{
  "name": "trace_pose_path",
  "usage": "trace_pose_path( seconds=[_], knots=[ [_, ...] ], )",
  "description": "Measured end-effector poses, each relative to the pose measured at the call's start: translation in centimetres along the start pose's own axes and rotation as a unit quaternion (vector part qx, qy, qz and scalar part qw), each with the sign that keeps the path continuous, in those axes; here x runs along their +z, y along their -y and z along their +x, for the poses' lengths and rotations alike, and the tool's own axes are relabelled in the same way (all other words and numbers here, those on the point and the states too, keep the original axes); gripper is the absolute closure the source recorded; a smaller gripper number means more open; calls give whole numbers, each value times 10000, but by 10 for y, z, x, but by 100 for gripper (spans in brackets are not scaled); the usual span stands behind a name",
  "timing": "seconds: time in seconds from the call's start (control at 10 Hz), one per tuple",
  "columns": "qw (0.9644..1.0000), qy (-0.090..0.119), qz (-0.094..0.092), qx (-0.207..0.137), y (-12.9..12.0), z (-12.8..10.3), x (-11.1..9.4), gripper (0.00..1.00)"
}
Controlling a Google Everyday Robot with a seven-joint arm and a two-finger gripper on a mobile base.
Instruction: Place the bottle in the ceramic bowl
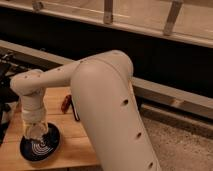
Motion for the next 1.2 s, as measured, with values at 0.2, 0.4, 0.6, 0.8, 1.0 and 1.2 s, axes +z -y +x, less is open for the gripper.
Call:
trace_pose_path(
  seconds=[0.2,0.4,0.6,0.8,1.0,1.2],
  knots=[
    [10000,-9,1,8,2,1,2,64],
    [10000,-18,1,-6,1,0,4,64],
    [10000,-55,14,-18,4,1,9,73],
    [10000,-78,19,-1,9,3,12,86],
    [10000,-64,10,-20,7,1,14,81],
    [10000,-85,28,-32,7,2,16,65]
  ],
)
